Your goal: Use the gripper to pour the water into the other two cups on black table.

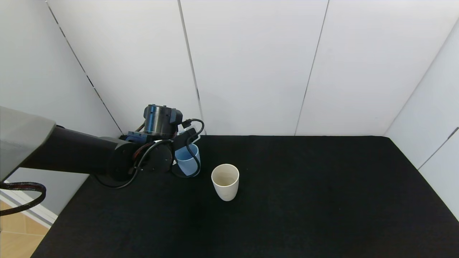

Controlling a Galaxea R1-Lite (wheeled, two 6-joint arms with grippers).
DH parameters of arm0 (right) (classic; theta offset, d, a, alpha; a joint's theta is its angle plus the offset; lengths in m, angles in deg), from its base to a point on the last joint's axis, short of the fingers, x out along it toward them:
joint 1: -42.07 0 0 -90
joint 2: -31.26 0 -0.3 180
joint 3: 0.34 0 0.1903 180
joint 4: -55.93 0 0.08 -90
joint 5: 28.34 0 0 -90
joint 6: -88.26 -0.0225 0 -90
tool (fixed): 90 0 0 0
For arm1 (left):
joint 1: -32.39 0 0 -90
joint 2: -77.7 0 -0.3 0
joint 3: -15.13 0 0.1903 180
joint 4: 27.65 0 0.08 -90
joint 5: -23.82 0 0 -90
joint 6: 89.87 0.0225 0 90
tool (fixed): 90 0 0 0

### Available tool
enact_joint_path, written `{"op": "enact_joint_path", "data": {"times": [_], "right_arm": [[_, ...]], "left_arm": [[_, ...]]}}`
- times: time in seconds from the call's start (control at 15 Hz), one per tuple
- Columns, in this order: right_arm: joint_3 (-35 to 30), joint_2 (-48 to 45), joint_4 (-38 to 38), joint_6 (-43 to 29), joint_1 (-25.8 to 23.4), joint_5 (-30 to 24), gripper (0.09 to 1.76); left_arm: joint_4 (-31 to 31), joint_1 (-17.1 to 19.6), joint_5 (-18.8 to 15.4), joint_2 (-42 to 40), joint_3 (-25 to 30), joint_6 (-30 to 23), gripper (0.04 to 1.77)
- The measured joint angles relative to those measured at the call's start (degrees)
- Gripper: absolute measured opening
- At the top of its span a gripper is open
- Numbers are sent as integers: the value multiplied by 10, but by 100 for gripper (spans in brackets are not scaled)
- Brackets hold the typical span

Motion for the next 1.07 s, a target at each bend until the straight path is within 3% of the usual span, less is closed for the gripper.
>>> {"op": "enact_joint_path", "data": {"times": [0.2, 0.53, 1.07], "right_arm": [[0, 0, 0, 0, 0, 0, 171], [0, 0, 0, 0, 0, 0, 171], [0, 0, 0, 0, 0, 0, 171]], "left_arm": [[-4, -2, -12, -18, 12, -43, 119], [-37, -14, -25, -81, 50, -51, 119], [-54, -114, -20, -150, 90, -52, 119]]}}
